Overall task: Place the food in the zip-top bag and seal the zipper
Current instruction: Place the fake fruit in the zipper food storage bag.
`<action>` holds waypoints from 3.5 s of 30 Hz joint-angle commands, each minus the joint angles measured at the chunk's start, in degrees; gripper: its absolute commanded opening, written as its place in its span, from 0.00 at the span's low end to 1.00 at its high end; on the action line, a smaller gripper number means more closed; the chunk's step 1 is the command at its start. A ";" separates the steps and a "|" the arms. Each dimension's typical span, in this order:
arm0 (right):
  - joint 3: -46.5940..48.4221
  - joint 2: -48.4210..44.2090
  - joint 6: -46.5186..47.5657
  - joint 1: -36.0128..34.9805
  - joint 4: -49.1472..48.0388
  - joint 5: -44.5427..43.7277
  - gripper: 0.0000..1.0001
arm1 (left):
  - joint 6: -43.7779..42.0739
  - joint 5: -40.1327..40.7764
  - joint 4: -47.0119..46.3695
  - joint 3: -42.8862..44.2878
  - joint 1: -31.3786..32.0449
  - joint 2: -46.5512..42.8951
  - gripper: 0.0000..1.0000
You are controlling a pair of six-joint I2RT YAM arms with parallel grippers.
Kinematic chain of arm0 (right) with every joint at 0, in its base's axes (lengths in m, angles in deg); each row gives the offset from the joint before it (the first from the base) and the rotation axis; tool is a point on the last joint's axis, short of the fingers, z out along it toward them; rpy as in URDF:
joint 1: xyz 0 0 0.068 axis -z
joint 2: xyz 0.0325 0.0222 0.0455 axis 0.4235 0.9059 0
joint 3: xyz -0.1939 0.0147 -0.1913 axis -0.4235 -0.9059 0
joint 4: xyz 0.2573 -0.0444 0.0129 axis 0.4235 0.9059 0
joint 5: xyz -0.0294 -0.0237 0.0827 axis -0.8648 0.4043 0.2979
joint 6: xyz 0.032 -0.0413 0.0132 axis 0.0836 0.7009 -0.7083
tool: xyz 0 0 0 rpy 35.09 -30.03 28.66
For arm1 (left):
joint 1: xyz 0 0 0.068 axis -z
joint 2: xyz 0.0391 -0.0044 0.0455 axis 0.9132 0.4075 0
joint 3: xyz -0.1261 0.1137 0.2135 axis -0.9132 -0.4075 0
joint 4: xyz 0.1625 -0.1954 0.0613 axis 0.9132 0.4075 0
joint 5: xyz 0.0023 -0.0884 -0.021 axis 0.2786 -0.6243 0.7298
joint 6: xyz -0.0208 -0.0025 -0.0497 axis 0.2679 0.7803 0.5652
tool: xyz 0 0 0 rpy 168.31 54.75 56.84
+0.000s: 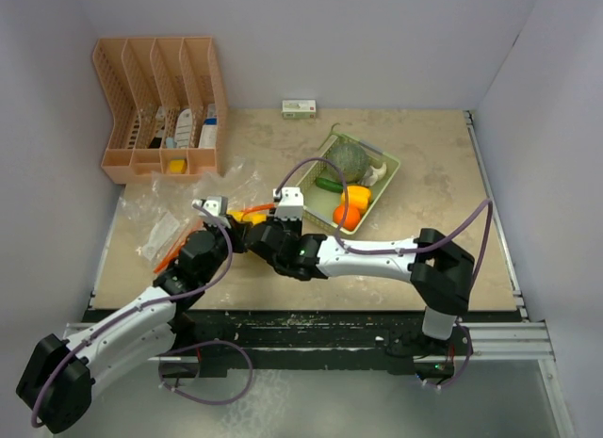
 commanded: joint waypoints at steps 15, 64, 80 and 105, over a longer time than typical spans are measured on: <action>-0.28 -4.36 -8.22 12.96 -5.40 10.03 0.00 | 2.83 -3.62 -6.24 -2.94 0.24 -0.23 0.00; -14.82 -18.89 -24.95 23.66 -38.08 53.77 0.00 | -0.61 -24.08 -25.88 6.24 0.38 8.41 0.01; -15.51 -21.37 -28.93 25.41 -43.96 64.11 0.00 | -3.52 -21.04 -24.90 4.81 0.35 12.30 0.34; -15.69 -19.78 -34.57 28.60 -55.92 79.88 0.00 | -7.99 -32.13 -31.22 6.61 0.38 15.09 0.68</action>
